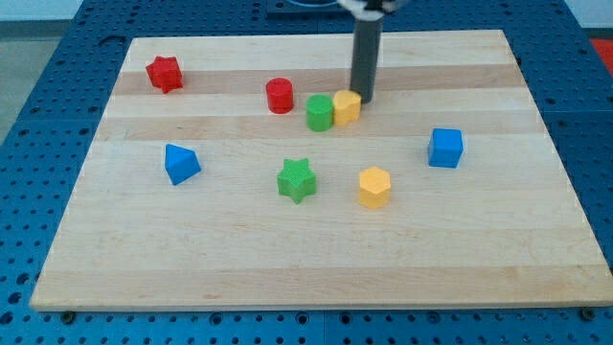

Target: Place the blue cube at the top right of the yellow hexagon

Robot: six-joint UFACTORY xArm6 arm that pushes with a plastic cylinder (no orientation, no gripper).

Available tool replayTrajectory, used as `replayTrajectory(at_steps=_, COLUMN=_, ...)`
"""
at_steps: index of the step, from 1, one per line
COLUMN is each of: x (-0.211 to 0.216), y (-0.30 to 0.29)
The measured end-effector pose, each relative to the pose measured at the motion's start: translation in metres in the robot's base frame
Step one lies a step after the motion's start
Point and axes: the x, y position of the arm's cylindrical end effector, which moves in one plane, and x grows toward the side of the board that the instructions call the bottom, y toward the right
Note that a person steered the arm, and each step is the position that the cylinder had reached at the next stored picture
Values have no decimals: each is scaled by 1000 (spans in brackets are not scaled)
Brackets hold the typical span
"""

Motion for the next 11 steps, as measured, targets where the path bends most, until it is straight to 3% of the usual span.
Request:
replayTrajectory(at_steps=1, x=13, y=-18)
replayTrajectory(at_steps=2, x=-9, y=-5)
replayTrajectory(at_steps=3, x=-37, y=67)
replayTrajectory(at_steps=4, x=-37, y=162)
replayTrajectory(at_steps=5, x=-4, y=235)
replayTrajectory(at_steps=6, x=52, y=249)
replayTrajectory(at_steps=7, x=74, y=228)
replayTrajectory(at_steps=9, x=74, y=121)
replayTrajectory(at_steps=11, x=86, y=123)
